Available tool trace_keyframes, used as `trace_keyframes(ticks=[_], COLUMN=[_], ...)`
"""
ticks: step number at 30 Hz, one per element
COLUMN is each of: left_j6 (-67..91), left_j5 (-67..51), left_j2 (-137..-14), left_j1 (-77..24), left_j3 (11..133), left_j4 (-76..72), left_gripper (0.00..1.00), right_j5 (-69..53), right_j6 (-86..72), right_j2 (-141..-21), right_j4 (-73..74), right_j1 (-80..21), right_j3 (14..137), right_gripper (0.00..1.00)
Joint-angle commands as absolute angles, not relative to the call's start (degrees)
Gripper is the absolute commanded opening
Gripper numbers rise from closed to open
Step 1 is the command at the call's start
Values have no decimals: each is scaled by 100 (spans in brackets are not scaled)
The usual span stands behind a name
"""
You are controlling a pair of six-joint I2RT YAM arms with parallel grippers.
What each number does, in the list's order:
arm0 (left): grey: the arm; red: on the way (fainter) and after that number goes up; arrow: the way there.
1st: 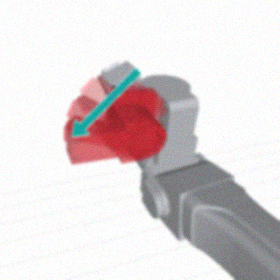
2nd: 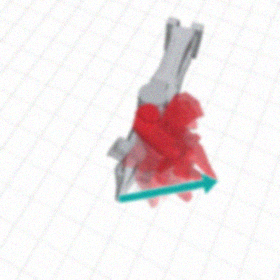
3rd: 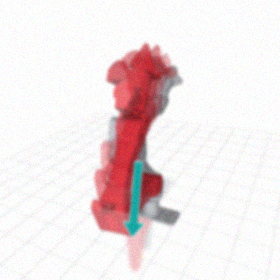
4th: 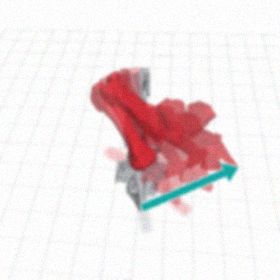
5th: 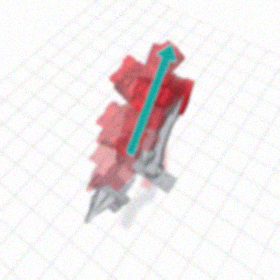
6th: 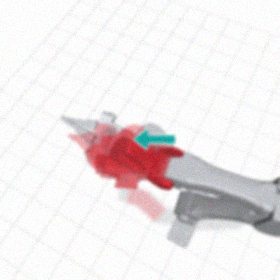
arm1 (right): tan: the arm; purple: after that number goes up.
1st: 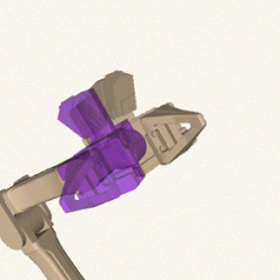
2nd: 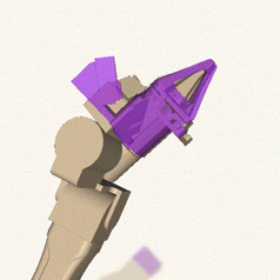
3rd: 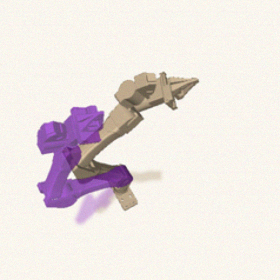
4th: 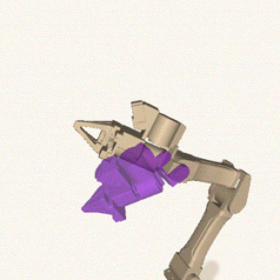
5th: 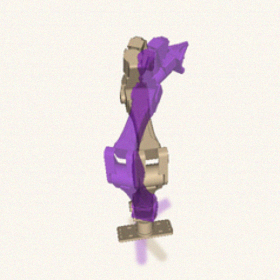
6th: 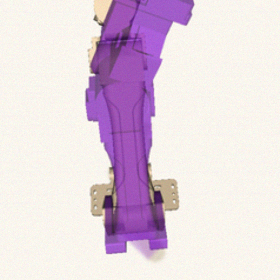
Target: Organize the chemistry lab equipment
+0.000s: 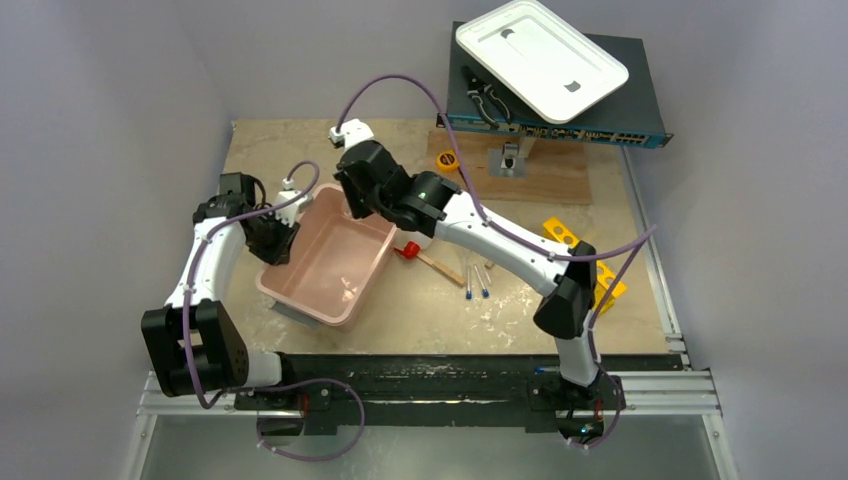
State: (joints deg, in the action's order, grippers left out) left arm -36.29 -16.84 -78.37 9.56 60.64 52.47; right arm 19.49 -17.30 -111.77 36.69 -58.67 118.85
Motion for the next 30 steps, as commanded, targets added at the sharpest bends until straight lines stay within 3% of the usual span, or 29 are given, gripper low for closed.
trace_keyframes(ticks=[1,6,13,20,23,30], left_j6=[-4072,-4085,-3767,-3219,-3118,-3060], left_j5=[-1914,-2038,-2774,-3371,-3906,-4446], left_j2=[-7595,-7521,-7529,-7602,-7767,-8105], left_j1=[939,940,984,1298,1641,2092], left_j3=[5857,5875,6171,6682,7211,7835], left_j4=[5225,5085,5294,5462,5901,6364], left_gripper=[25,27,48,54,67,71], right_j5=[1667,1393,1314,1343,1351,1529], right_j6=[-1609,-1684,-1563,-1188,-1084,-885], right_j2=[-11596,-12047,-12777,-13503,-13652,-13795], right_j4=[3951,3812,3656,3701,3583,3245], right_j1=[-5880,-5880,-5880,-5882,-5879,-5875], right_j3=[12382,12287,12475,13146,13169,13166], right_gripper=[0,0,0,0,0,0])
